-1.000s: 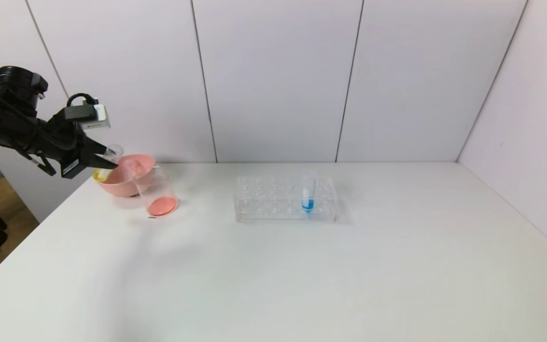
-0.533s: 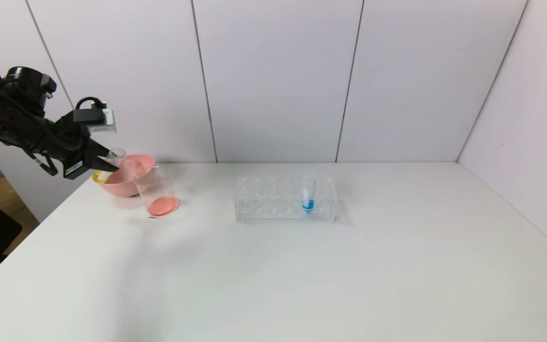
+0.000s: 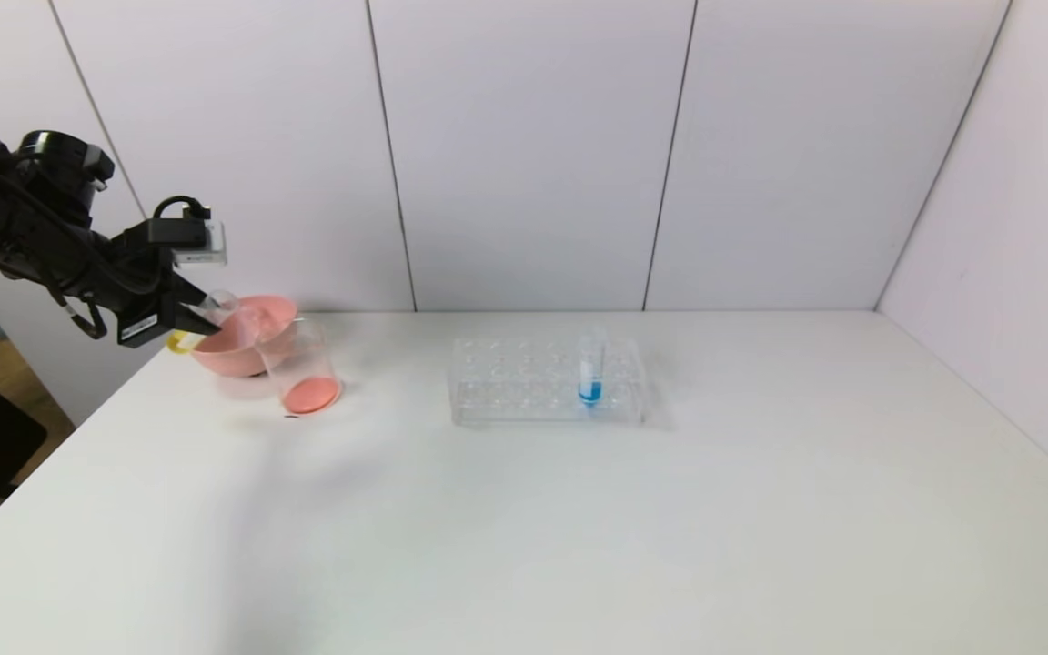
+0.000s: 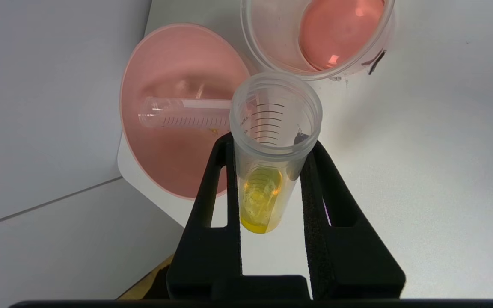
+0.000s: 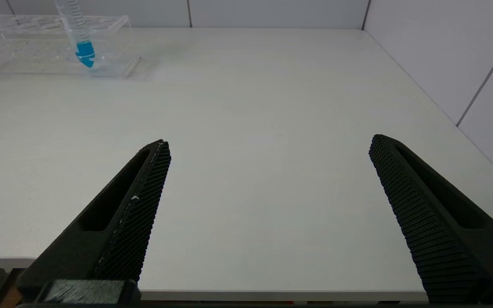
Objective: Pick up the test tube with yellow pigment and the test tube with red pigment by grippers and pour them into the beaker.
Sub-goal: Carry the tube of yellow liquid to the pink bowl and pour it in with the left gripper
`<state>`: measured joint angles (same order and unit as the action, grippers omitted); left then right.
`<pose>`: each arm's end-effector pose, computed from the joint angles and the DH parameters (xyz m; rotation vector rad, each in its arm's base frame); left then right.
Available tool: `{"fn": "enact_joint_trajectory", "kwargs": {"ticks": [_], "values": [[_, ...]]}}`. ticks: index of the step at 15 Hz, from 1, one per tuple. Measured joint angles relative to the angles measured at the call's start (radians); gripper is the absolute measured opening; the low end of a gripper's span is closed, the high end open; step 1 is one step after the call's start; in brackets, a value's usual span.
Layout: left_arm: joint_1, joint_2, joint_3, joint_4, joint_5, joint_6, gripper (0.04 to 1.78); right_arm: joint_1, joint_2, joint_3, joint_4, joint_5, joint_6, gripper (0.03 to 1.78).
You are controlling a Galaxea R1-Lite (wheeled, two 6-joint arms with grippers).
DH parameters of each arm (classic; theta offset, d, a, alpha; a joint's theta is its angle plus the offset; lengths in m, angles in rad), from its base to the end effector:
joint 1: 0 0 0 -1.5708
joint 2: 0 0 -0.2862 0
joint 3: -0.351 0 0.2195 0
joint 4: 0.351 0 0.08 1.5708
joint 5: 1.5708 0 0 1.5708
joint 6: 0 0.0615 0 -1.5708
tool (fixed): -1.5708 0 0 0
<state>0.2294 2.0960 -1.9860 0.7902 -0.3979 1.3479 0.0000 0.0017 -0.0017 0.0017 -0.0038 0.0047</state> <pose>0.4355 0.0772 0.1929 0.9816 0.5955 -0.6848 0.0614 -0.0002 0.0757 0.0047 0.0017 -0.0038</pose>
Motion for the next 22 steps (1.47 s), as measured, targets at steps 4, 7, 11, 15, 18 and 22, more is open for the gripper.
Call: {"fn": "enact_joint_trajectory", "kwargs": {"ticks": [4, 7, 11, 15, 18, 22], "values": [[-0.013, 0.0, 0.0, -0.011, 0.049, 0.047, 0.43, 0.0, 0.0, 0.0, 0.0, 0.0, 0.0, 1.7], [-0.025, -0.001, 0.0, -0.011, 0.061, 0.053, 0.43, 0.0, 0.0, 0.0, 0.0, 0.0, 0.0, 1.7], [-0.032, -0.001, 0.0, -0.014, 0.081, 0.069, 0.43, 0.0, 0.0, 0.0, 0.0, 0.0, 0.0, 1.7], [-0.047, 0.003, 0.0, -0.029, 0.116, 0.068, 0.43, 0.0, 0.0, 0.0, 0.0, 0.0, 0.0, 1.7], [-0.064, 0.011, 0.0, -0.042, 0.136, 0.066, 0.43, 0.0, 0.0, 0.0, 0.0, 0.0, 0.0, 1.7], [-0.09, 0.022, -0.002, -0.06, 0.169, 0.06, 0.43, 0.0, 0.0, 0.0, 0.0, 0.0, 0.0, 1.7]]}}
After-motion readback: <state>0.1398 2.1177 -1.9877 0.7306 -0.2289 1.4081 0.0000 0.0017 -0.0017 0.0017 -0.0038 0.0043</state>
